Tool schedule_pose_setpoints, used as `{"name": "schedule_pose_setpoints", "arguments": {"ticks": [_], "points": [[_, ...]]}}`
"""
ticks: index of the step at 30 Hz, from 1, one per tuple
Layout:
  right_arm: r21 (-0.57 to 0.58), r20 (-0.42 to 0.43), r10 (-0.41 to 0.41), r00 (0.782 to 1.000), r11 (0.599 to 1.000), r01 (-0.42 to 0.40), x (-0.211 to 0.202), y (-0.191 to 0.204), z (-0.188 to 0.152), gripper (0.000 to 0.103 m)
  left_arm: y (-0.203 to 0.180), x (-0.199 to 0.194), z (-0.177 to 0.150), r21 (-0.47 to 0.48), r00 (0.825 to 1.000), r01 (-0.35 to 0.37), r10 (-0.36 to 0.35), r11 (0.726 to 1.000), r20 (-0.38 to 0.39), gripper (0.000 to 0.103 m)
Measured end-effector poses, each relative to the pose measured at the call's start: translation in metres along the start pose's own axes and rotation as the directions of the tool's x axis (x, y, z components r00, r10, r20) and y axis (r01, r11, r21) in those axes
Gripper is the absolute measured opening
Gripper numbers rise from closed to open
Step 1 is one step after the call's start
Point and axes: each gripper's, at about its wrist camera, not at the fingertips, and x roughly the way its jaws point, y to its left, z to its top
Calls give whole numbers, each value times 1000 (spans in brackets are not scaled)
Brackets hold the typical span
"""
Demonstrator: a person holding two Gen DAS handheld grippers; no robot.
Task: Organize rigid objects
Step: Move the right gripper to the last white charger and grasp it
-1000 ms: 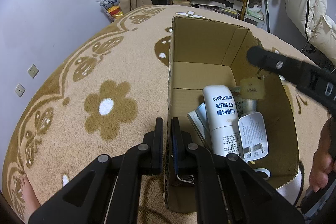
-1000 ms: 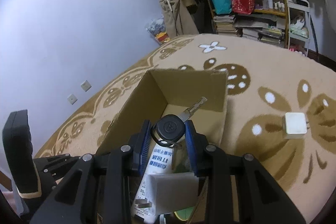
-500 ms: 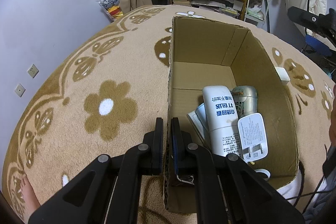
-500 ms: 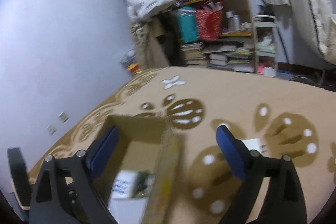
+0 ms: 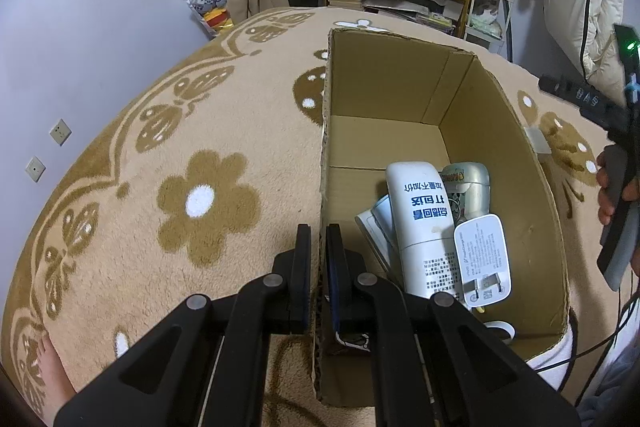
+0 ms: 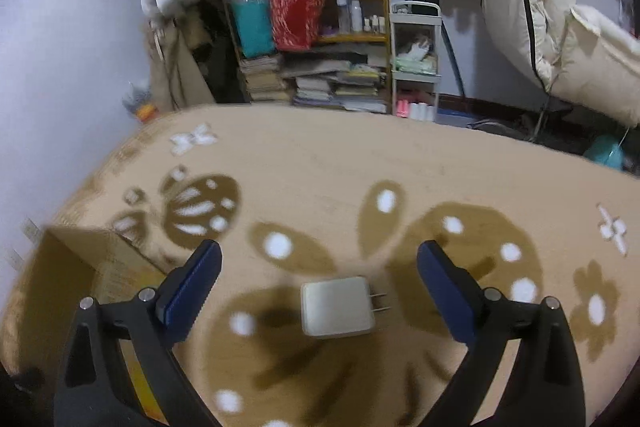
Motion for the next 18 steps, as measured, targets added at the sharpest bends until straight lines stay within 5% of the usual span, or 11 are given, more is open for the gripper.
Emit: {"name": "schedule_pose_setpoints", "arguments": {"ticks": [18], "points": [[-25,-201,-80,976,997,76,62,-21,-44,102,-2,2,1,19,1000,-19,19,1000,-8,8]]}}
